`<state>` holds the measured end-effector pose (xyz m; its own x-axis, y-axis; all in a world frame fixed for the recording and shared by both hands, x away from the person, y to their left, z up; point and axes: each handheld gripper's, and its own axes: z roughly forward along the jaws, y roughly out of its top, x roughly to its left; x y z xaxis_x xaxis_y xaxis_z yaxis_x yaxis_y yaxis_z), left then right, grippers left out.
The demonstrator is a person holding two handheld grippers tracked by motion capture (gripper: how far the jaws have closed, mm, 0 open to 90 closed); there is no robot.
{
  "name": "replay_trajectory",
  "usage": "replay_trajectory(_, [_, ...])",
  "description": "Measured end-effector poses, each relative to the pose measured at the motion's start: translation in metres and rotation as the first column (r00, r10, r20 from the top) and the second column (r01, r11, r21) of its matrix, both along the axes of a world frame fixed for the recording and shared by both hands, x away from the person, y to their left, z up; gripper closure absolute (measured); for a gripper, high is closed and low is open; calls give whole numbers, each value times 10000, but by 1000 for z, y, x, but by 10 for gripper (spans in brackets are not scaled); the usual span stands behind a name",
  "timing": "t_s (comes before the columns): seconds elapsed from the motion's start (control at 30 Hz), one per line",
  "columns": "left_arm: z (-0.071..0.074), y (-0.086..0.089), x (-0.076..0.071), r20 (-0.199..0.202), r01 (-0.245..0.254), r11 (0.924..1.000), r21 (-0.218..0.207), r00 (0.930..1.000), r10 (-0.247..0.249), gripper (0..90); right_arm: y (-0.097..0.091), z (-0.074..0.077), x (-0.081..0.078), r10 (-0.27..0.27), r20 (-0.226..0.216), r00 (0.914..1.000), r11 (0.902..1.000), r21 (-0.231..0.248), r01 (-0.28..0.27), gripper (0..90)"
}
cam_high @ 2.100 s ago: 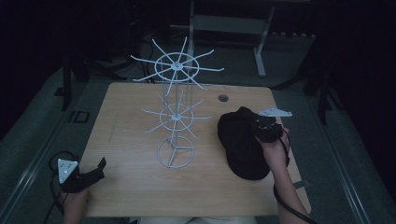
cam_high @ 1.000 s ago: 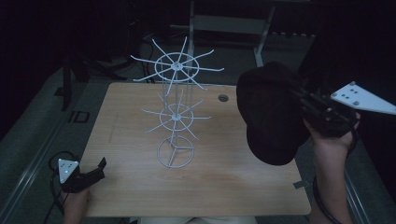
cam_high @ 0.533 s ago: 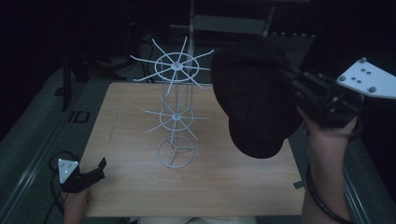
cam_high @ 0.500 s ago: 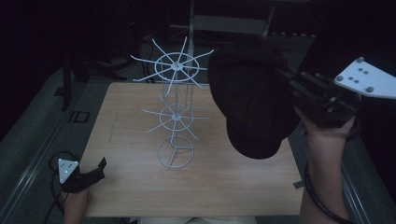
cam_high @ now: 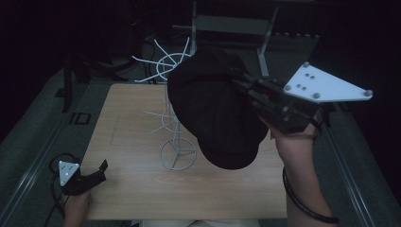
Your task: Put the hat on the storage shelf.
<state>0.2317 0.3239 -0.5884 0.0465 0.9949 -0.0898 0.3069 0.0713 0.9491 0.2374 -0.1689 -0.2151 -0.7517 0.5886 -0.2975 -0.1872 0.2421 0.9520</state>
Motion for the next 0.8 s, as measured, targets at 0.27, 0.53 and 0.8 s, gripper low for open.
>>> replay_trajectory(0.27, [0, 0, 0, -1, -9, 10000, 5, 10000, 9, 14, 2, -21, 4, 590, -464, 9972, 9981, -139, -597, 829])
replay_trajectory(0.53, [0, 0, 0, 2, -4, 10000, -1, 10000, 4, 15, 6, -52, 9, 1042, -1066, 9888, 9926, -509, -1101, 827])
replay_trajectory(0.8, [0, 0, 0, 5, -13, 10000, 9, 10000, 13, 14, 2, -76, 13, 1322, -1440, 9807, 9909, -51, -1344, 818])
